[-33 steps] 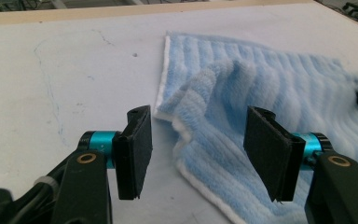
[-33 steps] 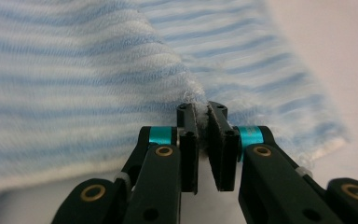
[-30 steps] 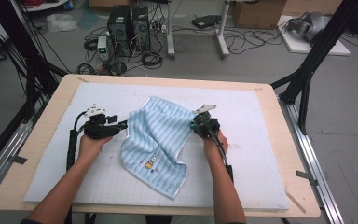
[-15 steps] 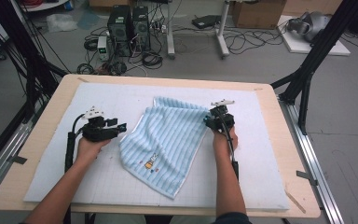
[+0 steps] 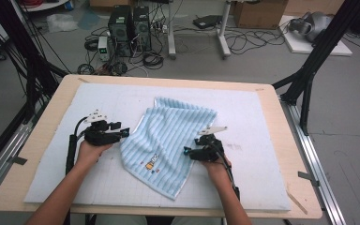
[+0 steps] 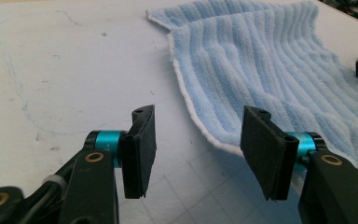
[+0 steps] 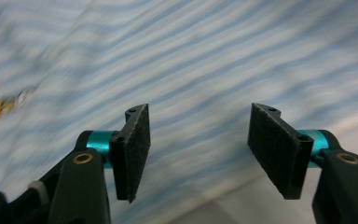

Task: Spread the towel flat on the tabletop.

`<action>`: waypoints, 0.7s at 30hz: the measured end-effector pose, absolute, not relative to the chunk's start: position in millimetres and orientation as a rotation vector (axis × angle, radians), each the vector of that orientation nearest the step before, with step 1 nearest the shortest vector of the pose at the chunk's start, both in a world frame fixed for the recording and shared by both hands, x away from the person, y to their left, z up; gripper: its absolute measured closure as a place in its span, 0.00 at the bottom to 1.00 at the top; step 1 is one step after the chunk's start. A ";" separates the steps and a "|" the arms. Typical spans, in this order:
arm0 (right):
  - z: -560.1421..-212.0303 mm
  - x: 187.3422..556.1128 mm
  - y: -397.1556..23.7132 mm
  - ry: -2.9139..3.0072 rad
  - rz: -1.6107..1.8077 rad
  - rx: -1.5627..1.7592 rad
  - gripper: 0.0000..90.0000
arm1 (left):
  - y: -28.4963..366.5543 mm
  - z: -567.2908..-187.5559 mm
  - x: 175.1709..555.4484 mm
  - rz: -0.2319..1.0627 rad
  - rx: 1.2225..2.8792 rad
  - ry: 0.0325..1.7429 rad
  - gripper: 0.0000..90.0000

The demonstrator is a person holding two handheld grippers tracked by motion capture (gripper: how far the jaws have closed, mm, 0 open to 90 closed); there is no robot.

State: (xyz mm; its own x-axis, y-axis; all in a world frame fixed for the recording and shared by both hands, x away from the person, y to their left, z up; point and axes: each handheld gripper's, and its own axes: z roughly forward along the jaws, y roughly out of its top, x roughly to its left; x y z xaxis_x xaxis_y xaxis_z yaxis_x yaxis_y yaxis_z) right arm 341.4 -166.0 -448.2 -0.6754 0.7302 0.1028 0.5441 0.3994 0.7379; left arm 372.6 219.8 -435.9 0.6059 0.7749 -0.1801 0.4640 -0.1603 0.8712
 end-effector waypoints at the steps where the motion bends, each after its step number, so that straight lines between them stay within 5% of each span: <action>1: -448.1 338.8 -162.4 2.416 1.090 1.076 0.46 | 220.8 -435.3 372.1 0.390 1.799 1.010 0.51; 2: -448.1 338.8 -162.4 2.416 1.090 1.076 0.46 | 222.2 -434.2 371.4 0.401 1.788 1.014 0.51; 3: -445.4 338.1 -162.6 2.428 1.057 1.032 0.70 | 223.7 -433.2 370.7 0.408 1.774 1.016 0.51; 4: -444.2 338.2 -164.1 2.420 1.030 1.023 0.85 | 226.0 -431.6 369.2 0.421 1.758 1.019 0.51; 7: -443.2 339.5 -170.2 2.354 0.942 1.014 0.95 | 228.1 -431.0 368.2 0.423 1.755 1.018 0.51; 11: -442.1 344.6 -188.2 2.210 0.856 1.096 0.93 | 229.5 -431.8 365.5 0.423 1.751 1.019 0.51; 21: -441.3 346.1 -222.7 2.054 0.876 1.258 0.56 | 209.3 -435.2 360.2 0.309 1.808 0.875 0.51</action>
